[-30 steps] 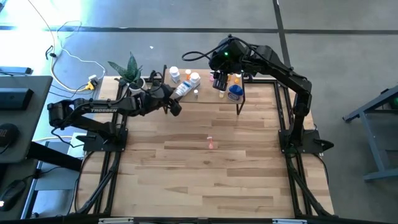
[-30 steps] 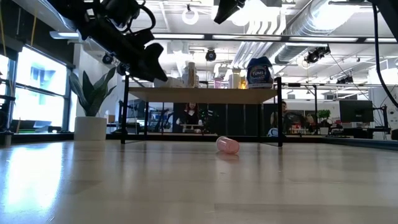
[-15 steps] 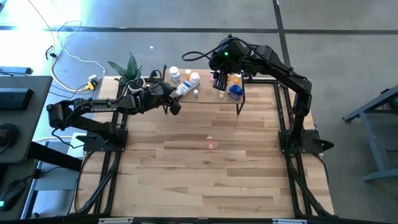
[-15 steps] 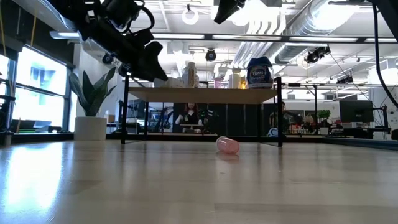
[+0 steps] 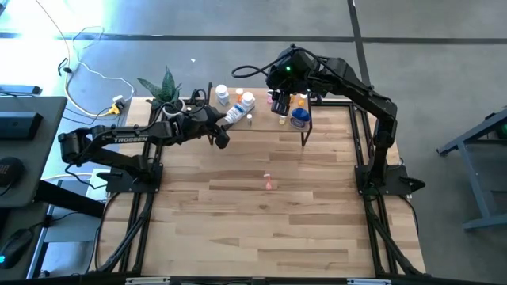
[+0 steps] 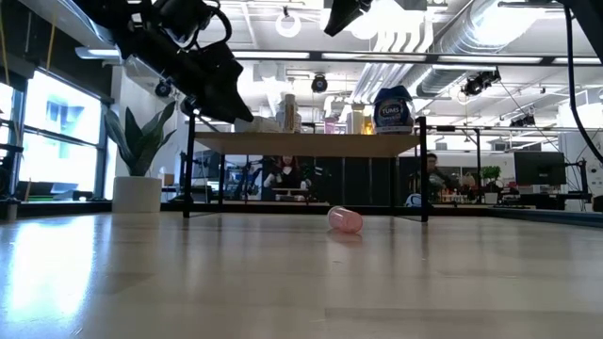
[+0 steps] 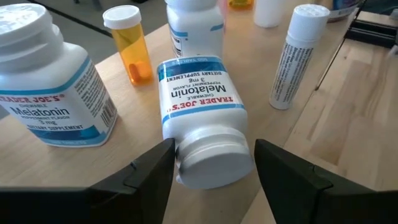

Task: Pick and place medicine bottles onto shelf by color
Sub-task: Adjust the white pill bottle on the shelf

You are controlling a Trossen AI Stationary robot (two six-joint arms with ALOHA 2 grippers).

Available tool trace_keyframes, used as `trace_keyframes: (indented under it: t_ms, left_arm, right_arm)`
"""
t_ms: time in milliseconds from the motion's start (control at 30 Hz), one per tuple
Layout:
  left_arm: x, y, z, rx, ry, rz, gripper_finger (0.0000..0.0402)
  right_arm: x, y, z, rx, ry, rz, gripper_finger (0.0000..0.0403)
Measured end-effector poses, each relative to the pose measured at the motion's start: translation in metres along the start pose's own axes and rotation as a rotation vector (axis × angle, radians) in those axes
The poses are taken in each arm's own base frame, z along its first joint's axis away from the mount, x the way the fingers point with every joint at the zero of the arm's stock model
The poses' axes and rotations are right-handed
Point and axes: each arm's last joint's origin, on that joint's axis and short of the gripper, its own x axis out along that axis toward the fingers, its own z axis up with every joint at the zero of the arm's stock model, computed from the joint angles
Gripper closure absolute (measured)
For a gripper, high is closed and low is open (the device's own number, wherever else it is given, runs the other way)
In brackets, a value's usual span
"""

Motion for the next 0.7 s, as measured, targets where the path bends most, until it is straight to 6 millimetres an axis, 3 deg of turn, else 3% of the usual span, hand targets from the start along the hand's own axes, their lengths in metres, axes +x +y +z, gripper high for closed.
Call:
trace_keyframes:
  t_ms: [433, 700]
  left_arm:
    - [0.0002, 0.0007, -0.0019, 0.015, 0.016, 0.021, 0.0244]
    - [-0.0002, 0.0006, -0.0015, 0.014, 0.007, 0.026, 0.0242]
  right_arm:
    - [0.0000, 0.0001, 0.0000, 0.000, 0.000, 0.000, 0.0199]
    - [0.0000, 0.0001, 0.0000, 0.000, 0.000, 0.000, 0.0199]
